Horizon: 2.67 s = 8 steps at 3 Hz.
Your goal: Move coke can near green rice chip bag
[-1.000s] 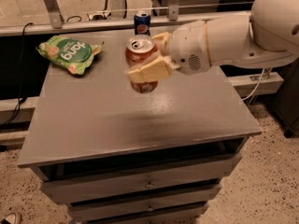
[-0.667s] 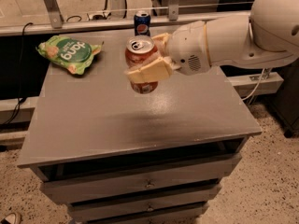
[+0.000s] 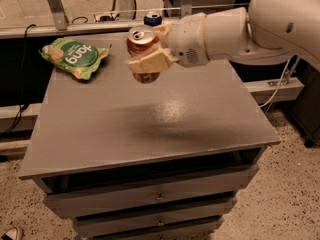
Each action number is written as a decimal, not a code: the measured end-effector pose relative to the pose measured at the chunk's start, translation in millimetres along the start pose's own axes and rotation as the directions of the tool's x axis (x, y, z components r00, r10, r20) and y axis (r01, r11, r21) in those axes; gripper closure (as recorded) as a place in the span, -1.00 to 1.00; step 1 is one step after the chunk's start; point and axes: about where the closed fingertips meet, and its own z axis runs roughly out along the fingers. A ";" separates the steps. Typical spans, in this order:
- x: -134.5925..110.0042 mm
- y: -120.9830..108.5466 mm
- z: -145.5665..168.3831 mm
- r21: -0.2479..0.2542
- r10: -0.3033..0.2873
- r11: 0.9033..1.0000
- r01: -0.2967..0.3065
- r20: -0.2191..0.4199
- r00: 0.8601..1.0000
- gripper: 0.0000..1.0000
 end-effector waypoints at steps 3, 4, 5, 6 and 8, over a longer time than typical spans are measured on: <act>52.0 -96.9 117.9 0.023 0.062 0.998 -0.062 0.003 0.998 1.00; 65.1 -108.2 147.6 0.028 0.092 0.995 -0.092 0.013 0.996 1.00; 73.0 -115.9 169.3 0.040 0.128 0.991 -0.129 0.025 0.991 0.65; 75.9 -119.6 185.9 0.043 0.152 0.987 -0.154 0.037 0.988 0.17; 75.3 -120.0 192.0 0.040 0.159 0.986 -0.161 0.043 0.986 -0.74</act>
Offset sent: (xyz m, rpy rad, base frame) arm 0.1586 0.0656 -0.0707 0.0411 0.0530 -0.0272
